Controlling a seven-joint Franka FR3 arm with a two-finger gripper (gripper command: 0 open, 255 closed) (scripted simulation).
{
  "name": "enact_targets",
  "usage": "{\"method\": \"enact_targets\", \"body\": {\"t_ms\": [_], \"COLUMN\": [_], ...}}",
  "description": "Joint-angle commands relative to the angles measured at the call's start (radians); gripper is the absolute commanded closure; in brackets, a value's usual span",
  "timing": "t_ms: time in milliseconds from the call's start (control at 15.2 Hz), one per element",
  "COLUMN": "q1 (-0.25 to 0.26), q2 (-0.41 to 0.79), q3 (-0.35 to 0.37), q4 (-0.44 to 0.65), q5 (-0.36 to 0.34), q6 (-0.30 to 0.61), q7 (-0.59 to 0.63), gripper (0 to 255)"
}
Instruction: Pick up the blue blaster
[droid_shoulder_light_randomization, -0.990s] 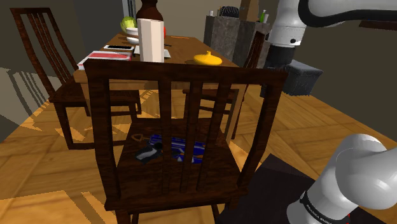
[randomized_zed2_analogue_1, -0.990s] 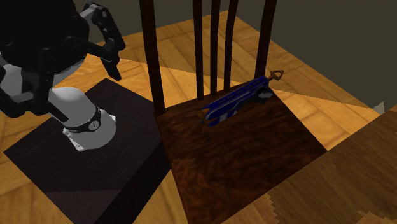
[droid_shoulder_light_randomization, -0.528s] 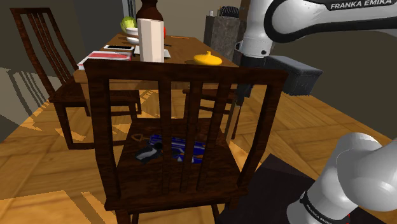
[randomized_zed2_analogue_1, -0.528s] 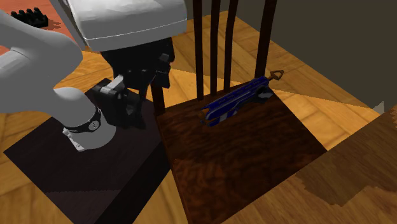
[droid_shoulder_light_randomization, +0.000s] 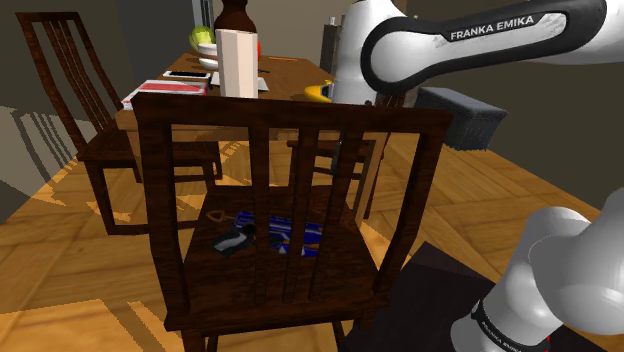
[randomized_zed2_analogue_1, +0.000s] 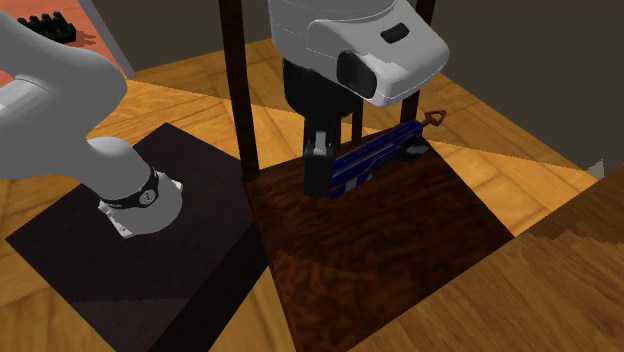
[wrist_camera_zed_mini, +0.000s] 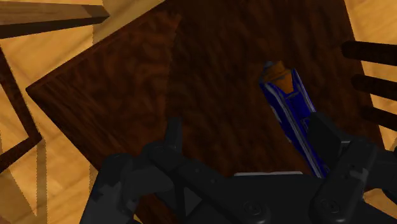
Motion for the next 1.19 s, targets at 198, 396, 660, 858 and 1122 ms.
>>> {"method": "enact_targets", "body": {"t_ms": [198,396,660,858,1122], "q1": [0.056,0.086,0.125,0.148,0.152], "q2": [0.128,0.202,0.297,0.349,0.369], "q3": [0.036,0.061,0.097,0.118,0.115], "q4": [0.059,0.099,0.155,0.187,0.156], "q5": [0.022,0.031,0.037,0.037,0.037], "q6": [0.081,0.122,0.170,0.194,0.245], "q7": [-0.084,-0.131,-0.191,-0.223,-0.225], "gripper": [0,0,0,0,0]}}
